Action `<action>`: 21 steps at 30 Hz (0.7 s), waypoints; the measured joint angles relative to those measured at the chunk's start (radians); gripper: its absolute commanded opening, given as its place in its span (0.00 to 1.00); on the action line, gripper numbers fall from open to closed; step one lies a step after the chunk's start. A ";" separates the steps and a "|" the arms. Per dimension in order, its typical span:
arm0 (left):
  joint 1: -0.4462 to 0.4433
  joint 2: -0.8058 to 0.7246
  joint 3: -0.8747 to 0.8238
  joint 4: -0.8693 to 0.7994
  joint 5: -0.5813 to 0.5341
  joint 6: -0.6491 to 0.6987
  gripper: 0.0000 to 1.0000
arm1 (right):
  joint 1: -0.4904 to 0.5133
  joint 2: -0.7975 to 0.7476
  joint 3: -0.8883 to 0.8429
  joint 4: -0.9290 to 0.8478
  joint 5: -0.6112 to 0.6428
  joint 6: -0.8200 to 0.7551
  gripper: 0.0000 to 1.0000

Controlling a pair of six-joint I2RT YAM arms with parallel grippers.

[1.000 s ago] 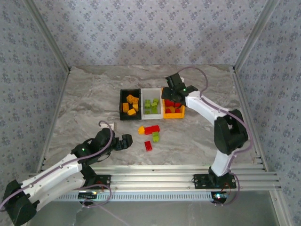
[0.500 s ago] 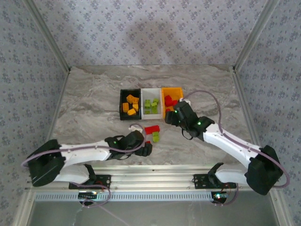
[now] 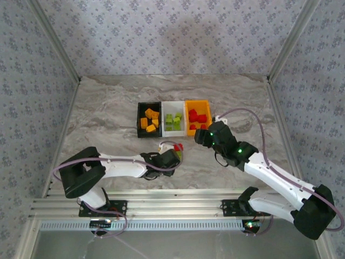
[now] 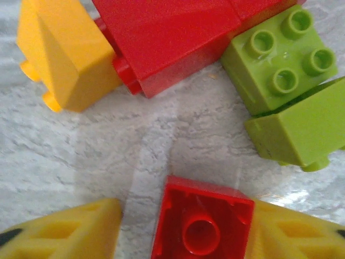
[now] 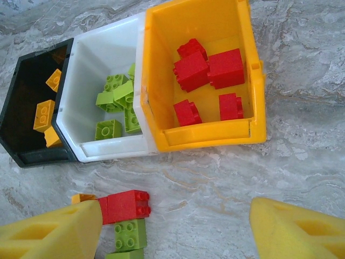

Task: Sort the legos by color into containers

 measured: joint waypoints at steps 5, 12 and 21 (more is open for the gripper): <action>0.000 -0.016 -0.018 -0.002 -0.015 -0.009 0.36 | 0.001 -0.005 0.000 0.000 0.001 0.000 0.75; -0.010 -0.097 -0.039 -0.041 0.005 -0.018 0.29 | 0.002 -0.011 -0.015 0.001 0.021 0.020 0.75; 0.123 -0.175 0.226 -0.126 0.067 0.102 0.30 | 0.006 -0.029 -0.128 0.000 0.047 0.081 0.75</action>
